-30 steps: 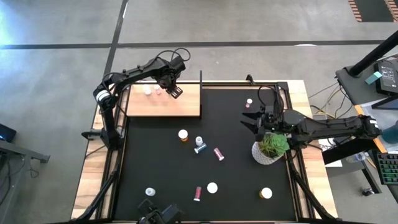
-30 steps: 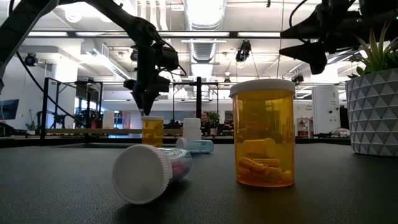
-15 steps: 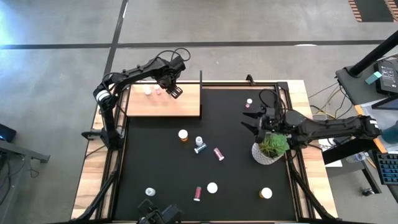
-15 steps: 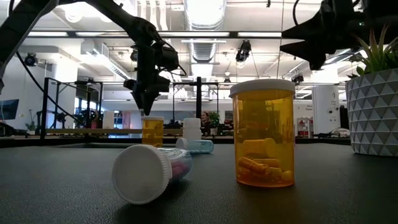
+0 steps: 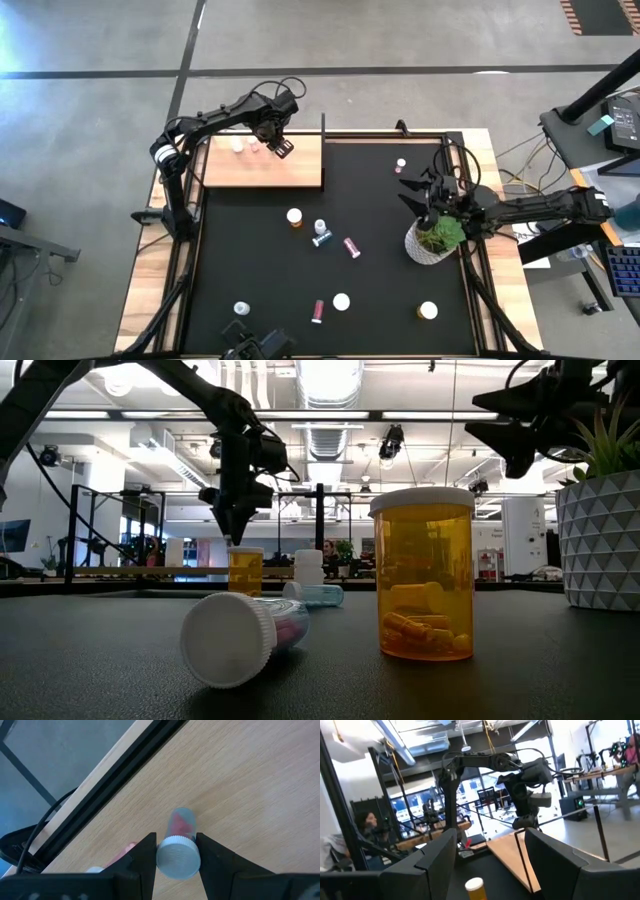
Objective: Pick and place medicine bottles onto shelf by color
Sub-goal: Put the top left blue pill bottle into the shelf
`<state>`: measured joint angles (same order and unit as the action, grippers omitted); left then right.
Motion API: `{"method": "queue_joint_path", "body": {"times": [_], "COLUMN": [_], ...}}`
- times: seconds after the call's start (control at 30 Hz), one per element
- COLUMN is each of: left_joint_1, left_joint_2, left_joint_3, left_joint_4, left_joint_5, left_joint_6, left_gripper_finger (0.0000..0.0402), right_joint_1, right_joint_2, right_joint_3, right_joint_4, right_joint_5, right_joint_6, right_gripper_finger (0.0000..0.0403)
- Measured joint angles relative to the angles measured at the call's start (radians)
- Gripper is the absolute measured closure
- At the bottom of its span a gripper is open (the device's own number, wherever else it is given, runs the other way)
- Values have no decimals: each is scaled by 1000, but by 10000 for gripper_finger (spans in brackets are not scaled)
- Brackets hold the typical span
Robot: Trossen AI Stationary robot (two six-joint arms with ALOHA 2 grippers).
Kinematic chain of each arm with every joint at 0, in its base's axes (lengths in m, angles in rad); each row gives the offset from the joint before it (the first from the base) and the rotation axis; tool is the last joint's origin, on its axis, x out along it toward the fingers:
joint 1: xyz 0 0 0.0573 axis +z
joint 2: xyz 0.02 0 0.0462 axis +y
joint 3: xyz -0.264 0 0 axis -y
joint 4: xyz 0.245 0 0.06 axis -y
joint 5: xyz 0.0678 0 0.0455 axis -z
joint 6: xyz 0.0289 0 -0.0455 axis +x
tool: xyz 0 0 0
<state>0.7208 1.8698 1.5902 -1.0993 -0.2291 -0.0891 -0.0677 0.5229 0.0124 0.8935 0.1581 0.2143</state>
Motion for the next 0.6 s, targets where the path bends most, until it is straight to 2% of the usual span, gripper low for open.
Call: {"method": "queue_joint_path", "body": {"times": [0.6], "left_joint_1": [-1], "left_joint_2": [0], "left_joint_3": [0], "left_joint_4": [-9], "left_joint_5": [0], "left_joint_6": [0], "left_gripper_finger": [295], "right_joint_1": [0], "right_joint_2": [3], "right_joint_3": [-1], "right_joint_4": [-108], "right_joint_5": [1], "right_joint_6": [12], "right_gripper_finger": [177]}}
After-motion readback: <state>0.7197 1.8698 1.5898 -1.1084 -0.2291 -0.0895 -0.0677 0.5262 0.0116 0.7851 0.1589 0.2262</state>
